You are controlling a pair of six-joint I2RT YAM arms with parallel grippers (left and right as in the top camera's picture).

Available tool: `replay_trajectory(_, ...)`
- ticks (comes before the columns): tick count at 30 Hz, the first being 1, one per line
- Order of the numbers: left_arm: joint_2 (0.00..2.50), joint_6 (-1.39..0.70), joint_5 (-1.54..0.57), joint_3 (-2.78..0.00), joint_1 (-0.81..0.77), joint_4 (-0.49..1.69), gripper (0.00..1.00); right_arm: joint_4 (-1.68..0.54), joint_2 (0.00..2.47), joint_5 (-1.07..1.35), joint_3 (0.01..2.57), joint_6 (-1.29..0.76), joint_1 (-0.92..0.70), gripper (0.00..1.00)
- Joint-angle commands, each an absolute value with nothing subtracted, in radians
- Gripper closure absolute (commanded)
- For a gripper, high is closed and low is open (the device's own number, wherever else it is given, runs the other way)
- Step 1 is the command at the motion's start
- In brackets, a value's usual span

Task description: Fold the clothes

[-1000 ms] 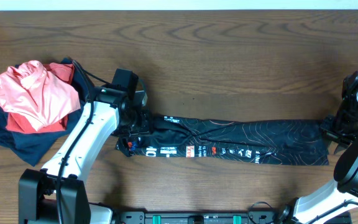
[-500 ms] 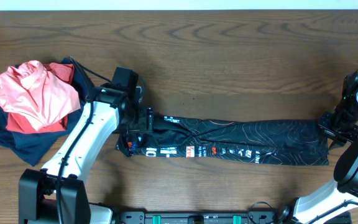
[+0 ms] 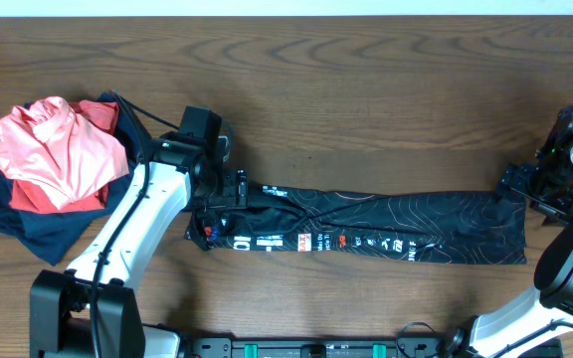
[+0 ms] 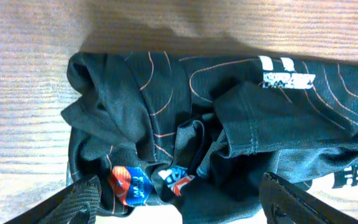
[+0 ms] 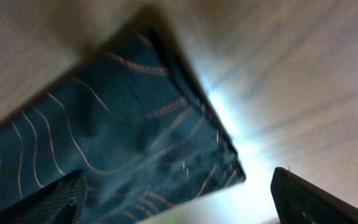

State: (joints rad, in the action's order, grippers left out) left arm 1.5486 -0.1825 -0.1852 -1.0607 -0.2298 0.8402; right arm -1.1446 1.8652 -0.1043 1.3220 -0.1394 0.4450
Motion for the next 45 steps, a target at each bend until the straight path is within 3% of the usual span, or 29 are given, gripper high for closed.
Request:
replay_trajectory(1,1.551,-0.170,-0.197,-1.050,-0.225,0.835,0.18,-1.106,1.865,-0.091,1.278,-0.032,0.453,0.07)
replay_trajectory(12,1.551,-0.170,-0.197,-1.050,-0.226,0.828,0.18,-0.864,1.865,-0.025,1.023,0.076,0.453,0.17)
replay_trajectory(13,1.551,-0.170,-0.197,-1.050,-0.225,0.828,0.18,-0.857,1.865,-0.025,1.012,0.076,0.453,0.24)
replay_trajectory(17,1.551,-0.170,-0.197,-1.050,-0.225,0.826,0.18,-0.844,1.864,-0.025,1.010,0.076,0.453,0.91)
replay_trajectory(18,1.551,-0.170,-0.197,-1.050,-0.225,0.824,0.18,-0.845,1.864,-0.025,1.016,0.075,0.453,0.99)
replay_trajectory(24,1.551,-0.170,-0.197,-1.052,-0.225,0.820,0.18,-0.941,1.863,-0.041,1.140,0.049,0.453,0.99)
replay_trajectory(33,1.551,-0.178,-0.197,-1.052,-0.225,0.809,0.18,-1.347,1.860,0.004,1.454,-0.030,0.429,0.99)
replay_trajectory(45,1.551,-0.182,-0.198,-1.051,-0.225,0.810,0.18,-1.508,1.851,0.051,1.475,-0.149,0.146,0.99)
